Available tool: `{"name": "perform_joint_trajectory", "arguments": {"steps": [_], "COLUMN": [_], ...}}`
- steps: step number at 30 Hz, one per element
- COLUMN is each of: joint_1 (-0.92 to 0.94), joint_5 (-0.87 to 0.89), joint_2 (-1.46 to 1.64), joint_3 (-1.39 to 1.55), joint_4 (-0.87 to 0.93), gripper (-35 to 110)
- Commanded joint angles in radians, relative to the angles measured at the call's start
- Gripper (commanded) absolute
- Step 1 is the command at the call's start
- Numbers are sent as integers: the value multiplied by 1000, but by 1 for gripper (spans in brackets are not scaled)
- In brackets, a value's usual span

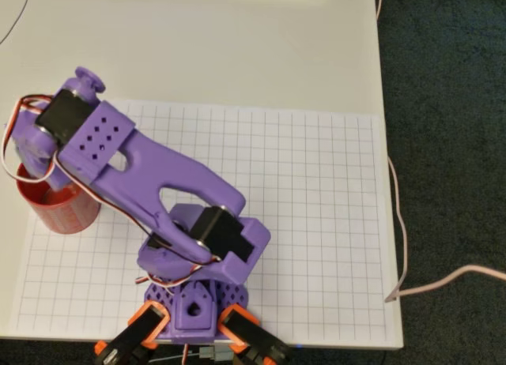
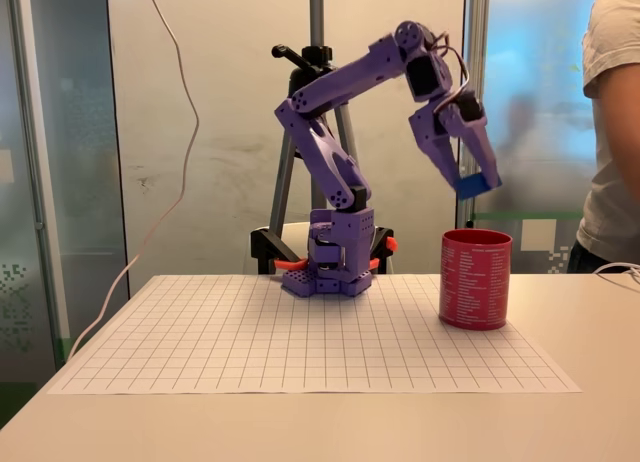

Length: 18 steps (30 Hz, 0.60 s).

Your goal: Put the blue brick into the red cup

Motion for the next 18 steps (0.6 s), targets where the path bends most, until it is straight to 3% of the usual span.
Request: {"name": "perform_joint_trajectory", "arguments": {"steps": [1,7,8,12,18], "joint_1": [-12,-15,-20,-41,-71], "joint_5": [21,20,26,75,100], "joint_2": [28,15,8,-15,23], "joint_3": [14,8,8,6,14], "joint_4": [-17,-17,-8,48,37], "gripper": [0,0,4,56,66]}}
